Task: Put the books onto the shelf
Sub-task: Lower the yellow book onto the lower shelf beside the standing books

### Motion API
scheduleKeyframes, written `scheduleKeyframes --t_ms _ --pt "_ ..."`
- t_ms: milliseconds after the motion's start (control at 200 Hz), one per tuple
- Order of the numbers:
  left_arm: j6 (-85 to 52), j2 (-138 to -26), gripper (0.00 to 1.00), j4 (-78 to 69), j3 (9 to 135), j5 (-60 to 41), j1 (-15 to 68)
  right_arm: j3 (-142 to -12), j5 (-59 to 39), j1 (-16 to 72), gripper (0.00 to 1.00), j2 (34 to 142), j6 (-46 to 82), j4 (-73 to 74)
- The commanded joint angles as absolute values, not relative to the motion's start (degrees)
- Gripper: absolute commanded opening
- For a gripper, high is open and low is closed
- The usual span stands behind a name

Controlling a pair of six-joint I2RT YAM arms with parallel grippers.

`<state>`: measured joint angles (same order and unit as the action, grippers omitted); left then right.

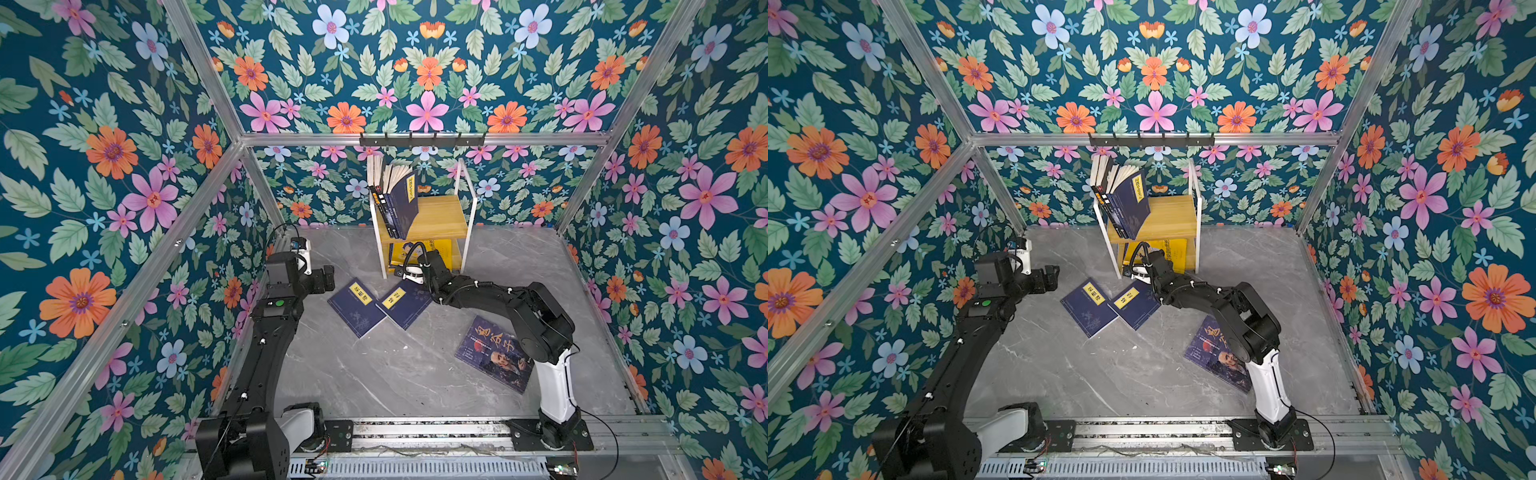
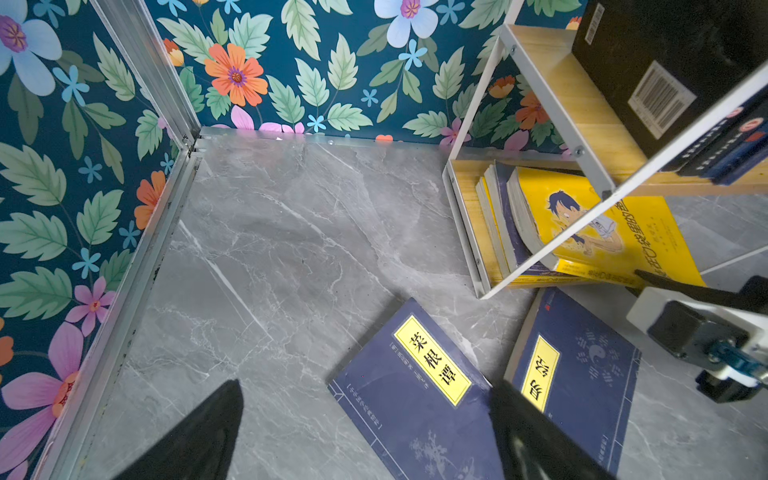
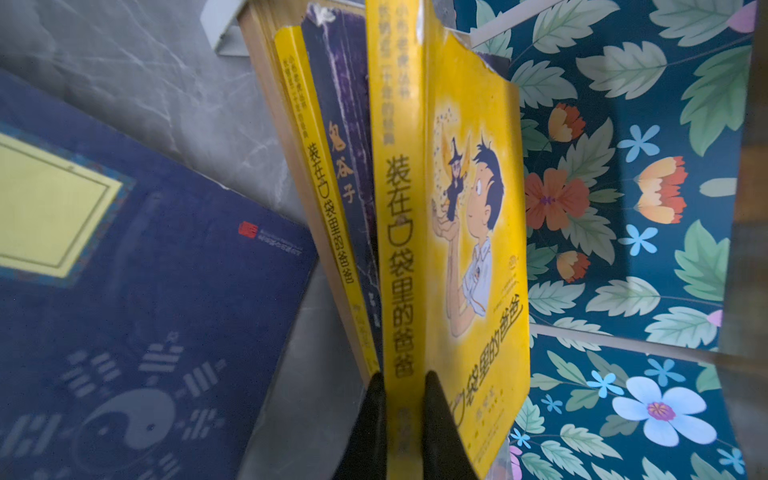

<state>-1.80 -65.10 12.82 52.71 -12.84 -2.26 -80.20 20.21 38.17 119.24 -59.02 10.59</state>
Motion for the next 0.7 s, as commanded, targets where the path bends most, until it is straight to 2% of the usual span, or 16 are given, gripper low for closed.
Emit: scheduleKeyframes --t_ms 0,695 --pt "-1.8 -65.1 0.95 12.0 52.5 -12.9 -2.3 -80.9 17.4 37.6 0.03 120.5 -61.9 14.1" --pt "-1.9 -64.6 0.95 12.4 52.6 -13.2 -2.3 -83.2 13.1 35.7 0.03 122.3 -67.0 14.1"
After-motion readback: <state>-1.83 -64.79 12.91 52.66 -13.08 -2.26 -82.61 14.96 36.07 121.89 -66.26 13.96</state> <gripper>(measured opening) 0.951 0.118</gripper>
